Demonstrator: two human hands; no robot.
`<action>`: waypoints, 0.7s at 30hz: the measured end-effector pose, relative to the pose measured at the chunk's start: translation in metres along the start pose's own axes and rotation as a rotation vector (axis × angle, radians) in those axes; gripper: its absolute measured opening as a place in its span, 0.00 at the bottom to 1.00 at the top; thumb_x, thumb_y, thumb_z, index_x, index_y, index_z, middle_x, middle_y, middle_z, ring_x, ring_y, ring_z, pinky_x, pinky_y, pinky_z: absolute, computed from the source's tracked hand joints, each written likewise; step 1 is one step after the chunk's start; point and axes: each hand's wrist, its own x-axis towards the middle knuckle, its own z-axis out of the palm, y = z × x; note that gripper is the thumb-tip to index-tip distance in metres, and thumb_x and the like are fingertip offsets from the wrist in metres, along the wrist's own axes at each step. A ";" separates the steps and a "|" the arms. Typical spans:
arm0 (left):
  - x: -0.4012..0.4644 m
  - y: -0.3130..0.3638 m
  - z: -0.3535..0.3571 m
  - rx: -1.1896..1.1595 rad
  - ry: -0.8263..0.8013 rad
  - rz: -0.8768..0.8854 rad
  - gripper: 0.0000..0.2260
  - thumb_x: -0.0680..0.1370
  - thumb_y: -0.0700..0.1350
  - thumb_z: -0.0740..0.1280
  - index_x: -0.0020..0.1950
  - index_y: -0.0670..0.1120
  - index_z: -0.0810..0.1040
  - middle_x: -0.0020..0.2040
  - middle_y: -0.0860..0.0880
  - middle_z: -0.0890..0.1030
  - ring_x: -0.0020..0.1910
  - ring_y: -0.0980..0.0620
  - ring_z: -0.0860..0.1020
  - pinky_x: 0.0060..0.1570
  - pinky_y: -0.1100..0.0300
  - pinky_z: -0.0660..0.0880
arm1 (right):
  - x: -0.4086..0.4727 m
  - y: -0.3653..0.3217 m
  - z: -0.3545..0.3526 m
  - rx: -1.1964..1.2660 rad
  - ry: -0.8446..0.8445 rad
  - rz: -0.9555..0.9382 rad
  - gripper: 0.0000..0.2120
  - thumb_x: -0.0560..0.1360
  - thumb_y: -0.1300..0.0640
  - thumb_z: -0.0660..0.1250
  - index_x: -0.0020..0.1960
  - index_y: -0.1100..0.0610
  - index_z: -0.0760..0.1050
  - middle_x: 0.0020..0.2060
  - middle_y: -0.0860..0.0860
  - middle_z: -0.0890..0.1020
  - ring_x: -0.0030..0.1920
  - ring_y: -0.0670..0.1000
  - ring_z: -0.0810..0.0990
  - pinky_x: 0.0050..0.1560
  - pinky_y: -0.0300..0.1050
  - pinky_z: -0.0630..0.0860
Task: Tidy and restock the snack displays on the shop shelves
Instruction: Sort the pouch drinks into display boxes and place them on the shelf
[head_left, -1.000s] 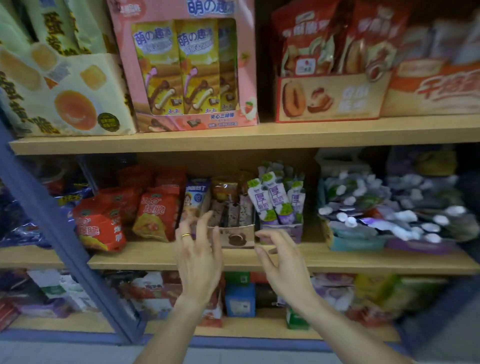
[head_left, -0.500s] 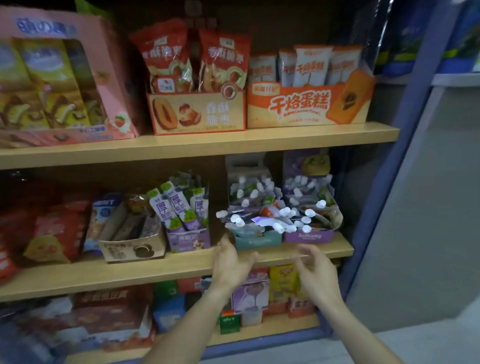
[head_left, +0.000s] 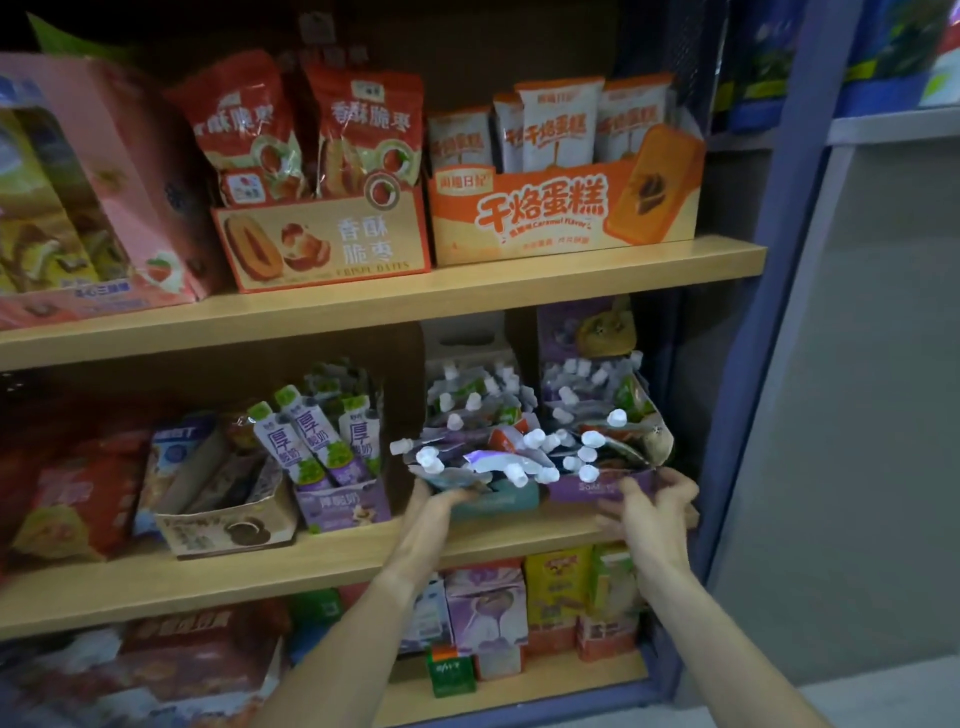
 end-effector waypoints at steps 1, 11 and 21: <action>-0.001 0.001 0.000 0.003 -0.003 0.013 0.34 0.65 0.54 0.74 0.72 0.54 0.73 0.65 0.55 0.79 0.66 0.53 0.74 0.70 0.50 0.67 | 0.001 0.001 -0.002 0.056 0.017 0.004 0.19 0.81 0.62 0.64 0.65 0.49 0.58 0.55 0.51 0.71 0.45 0.57 0.86 0.49 0.57 0.84; 0.014 -0.009 0.015 0.049 0.168 0.031 0.19 0.84 0.44 0.63 0.75 0.52 0.71 0.68 0.51 0.78 0.70 0.48 0.73 0.68 0.54 0.66 | -0.026 0.016 0.018 -0.016 0.147 0.024 0.20 0.77 0.55 0.71 0.62 0.50 0.63 0.59 0.55 0.75 0.50 0.58 0.83 0.51 0.56 0.81; 0.003 -0.004 0.010 0.067 0.163 -0.015 0.19 0.81 0.43 0.65 0.73 0.51 0.73 0.66 0.46 0.79 0.65 0.45 0.76 0.66 0.50 0.71 | -0.045 0.017 0.077 -0.231 -0.229 -0.083 0.21 0.74 0.53 0.75 0.64 0.53 0.73 0.57 0.51 0.82 0.59 0.55 0.80 0.63 0.53 0.77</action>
